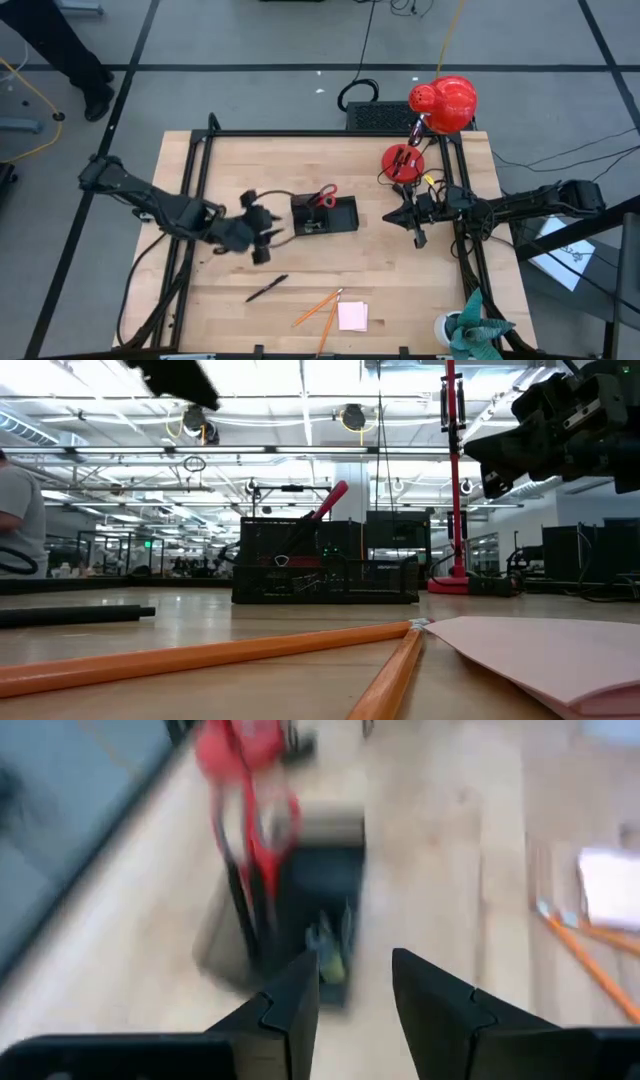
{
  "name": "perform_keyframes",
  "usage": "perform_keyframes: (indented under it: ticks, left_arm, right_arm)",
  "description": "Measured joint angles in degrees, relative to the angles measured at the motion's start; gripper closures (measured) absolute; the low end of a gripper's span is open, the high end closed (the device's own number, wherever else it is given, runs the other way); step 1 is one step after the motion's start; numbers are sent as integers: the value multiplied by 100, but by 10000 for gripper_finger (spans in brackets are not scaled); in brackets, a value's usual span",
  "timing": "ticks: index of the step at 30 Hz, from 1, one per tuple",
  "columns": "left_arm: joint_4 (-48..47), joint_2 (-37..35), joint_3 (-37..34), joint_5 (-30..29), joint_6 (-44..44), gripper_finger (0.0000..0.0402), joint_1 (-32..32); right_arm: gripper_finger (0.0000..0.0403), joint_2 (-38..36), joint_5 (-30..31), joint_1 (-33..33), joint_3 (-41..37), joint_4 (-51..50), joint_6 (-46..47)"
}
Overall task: Pick and place office supplies into organizer
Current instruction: Put the pen into the desk organizer
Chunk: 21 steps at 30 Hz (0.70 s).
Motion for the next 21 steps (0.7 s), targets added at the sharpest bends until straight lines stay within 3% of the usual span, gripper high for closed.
perform_keyframes:
  ticks: [3, 10, 21]
  left_arm:
    - [-916, 196, 134, 294, -1304, 266, -431]
    - [-788, 962, 89, 1233, -2791, 266, -1042]
    - [-610, 1796, 74, 1427, -3221, 266, -1358]
  right_arm:
    - [399, -2, 7, 0, 1, -12, 0]
    - [399, 0, 7, 2, 0, -151, 0]
    - [399, -2, 4, 2, 0, -3, -2]
